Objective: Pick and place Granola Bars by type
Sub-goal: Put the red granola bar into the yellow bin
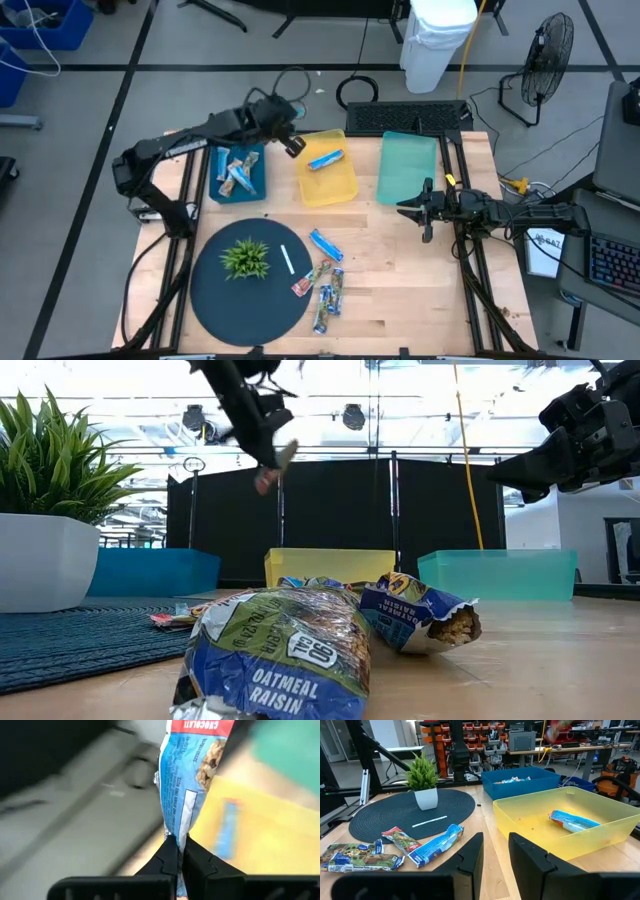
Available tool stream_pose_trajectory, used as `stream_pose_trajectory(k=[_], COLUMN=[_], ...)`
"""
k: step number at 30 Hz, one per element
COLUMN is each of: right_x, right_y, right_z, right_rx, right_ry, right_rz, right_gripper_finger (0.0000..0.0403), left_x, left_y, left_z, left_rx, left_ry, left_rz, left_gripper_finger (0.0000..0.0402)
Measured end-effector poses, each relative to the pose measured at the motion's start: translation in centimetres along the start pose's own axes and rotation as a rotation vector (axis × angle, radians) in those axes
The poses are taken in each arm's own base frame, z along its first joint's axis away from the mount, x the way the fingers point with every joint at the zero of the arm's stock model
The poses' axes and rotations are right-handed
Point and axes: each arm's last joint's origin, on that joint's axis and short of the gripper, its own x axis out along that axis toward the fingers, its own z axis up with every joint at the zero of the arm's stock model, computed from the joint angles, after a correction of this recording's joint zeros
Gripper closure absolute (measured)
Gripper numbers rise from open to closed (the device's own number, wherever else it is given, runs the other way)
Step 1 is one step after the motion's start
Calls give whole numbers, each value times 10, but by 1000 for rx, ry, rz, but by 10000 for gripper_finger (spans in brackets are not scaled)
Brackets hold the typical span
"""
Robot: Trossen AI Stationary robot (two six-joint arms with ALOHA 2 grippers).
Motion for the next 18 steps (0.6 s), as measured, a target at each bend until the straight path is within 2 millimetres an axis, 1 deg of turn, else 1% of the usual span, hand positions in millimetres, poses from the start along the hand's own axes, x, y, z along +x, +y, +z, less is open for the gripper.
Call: stream_pose_trajectory(k=[2, 5, 7, 10, 14, 18], right_x=[0, 0, 0, 0, 0, 0], right_y=[0, 0, 0, 0, 0, 0], right_z=[0, 0, 0, 0, 0, 0], right_rx=[0, 0, 0, 0, 0, 0], right_ry=[0, 0, 0, 0, 0, 0], right_rz=[1, 0, 1, 0, 0, 0], right_gripper_finger=[319, 321, 321, 319, 319, 321], left_x=[14, 32, 41, 53, 59, 58], left_y=[-1, -11, -22, -39, -53, -57], left_z=[0, 2, 3, 3, 6, 14], left_rx=[-12, 24, 73, 129, 161, 140], left_ry=[19, 11, -20, -56, -116, -211], left_rz=[-138, -284, -348, -392, -418, -514], left_gripper_finger=[394, 392, 389, 395, 393, 395])
